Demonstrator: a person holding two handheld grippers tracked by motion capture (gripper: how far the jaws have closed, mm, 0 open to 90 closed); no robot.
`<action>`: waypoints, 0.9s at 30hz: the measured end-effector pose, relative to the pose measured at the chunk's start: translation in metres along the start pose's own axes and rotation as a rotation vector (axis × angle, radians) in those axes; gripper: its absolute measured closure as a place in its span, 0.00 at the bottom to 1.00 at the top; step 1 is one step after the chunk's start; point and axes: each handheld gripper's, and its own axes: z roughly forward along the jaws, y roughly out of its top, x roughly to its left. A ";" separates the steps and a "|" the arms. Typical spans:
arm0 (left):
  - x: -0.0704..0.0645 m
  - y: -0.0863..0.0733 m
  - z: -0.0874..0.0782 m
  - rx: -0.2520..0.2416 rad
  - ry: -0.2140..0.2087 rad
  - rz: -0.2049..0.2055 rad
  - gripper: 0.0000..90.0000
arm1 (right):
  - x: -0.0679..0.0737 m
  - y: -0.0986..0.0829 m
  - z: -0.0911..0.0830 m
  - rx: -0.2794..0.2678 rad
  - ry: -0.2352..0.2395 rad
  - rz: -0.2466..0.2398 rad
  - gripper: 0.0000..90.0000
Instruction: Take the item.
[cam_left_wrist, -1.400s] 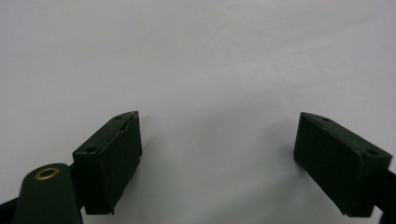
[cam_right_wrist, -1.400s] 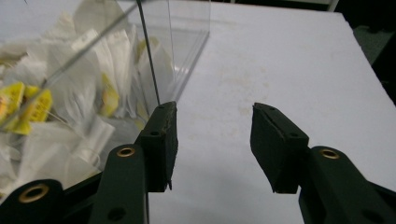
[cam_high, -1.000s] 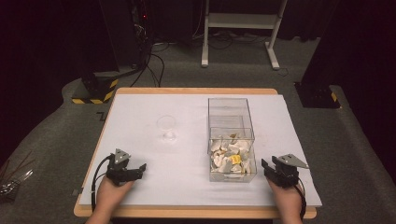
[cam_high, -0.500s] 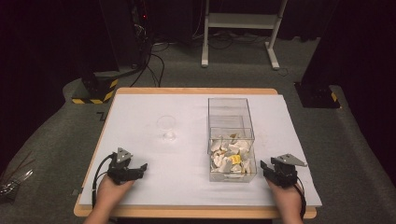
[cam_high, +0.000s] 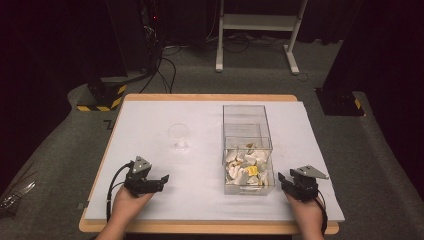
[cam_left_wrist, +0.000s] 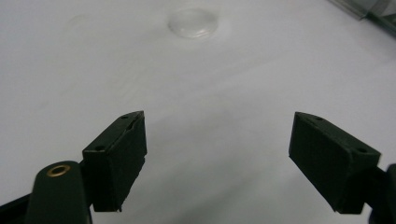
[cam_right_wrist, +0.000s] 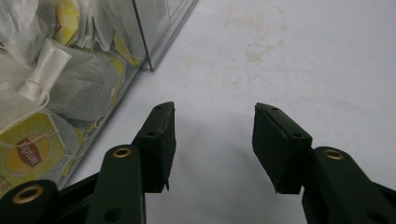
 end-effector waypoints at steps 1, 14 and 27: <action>-0.002 0.002 0.000 -0.002 -0.004 0.006 0.22 | 0.000 0.000 0.000 0.000 -0.001 0.000 0.55; -0.027 0.022 0.002 -0.052 -0.091 0.033 0.23 | 0.002 -0.001 -0.001 -0.004 -0.008 -0.004 0.54; -0.062 0.049 0.006 -0.098 -0.173 0.094 0.22 | 0.003 -0.002 -0.002 -0.001 0.010 -0.013 0.54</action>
